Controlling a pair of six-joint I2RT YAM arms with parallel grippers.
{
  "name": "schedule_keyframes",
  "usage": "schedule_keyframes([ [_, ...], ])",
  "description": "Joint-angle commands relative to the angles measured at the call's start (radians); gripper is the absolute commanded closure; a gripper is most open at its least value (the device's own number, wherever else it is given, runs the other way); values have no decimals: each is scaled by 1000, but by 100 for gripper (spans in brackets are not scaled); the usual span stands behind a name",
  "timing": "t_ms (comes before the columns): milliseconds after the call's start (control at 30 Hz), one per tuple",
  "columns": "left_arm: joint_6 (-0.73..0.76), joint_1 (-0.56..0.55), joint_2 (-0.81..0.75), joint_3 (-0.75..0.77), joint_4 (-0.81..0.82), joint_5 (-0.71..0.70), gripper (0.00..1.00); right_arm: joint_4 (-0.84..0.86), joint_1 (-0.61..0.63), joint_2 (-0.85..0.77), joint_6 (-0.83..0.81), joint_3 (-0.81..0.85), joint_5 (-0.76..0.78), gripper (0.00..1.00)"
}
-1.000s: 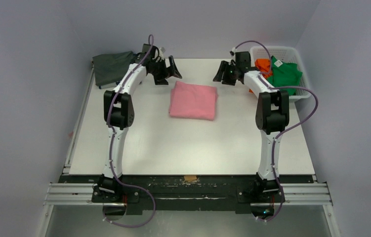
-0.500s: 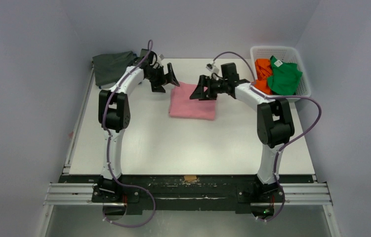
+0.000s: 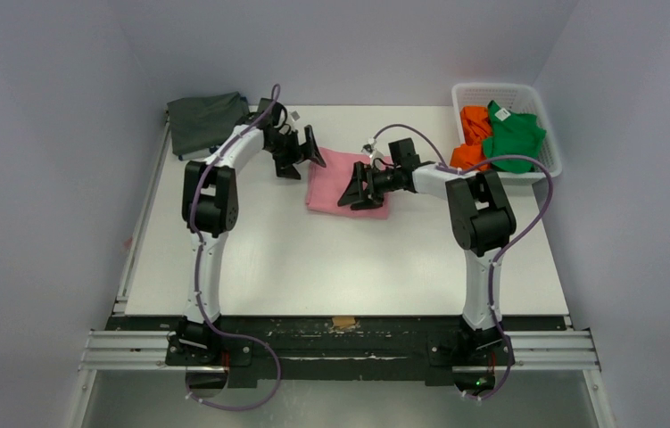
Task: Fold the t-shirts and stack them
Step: Fold the long partially folded tshirt into a neat square
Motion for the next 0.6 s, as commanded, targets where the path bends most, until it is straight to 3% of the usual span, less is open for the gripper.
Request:
schedule_keyframes([
  [0, 5, -13, -10, -18, -31, 15, 0, -52, 6, 33, -67, -32, 104, 20],
  [300, 32, -45, -103, -184, -10, -12, 0, -297, 57, -20, -293, -83, 185, 18],
  [567, -20, -103, -179, -343, 49, -122, 1, -341, 121, -95, -340, -159, 208, 17],
])
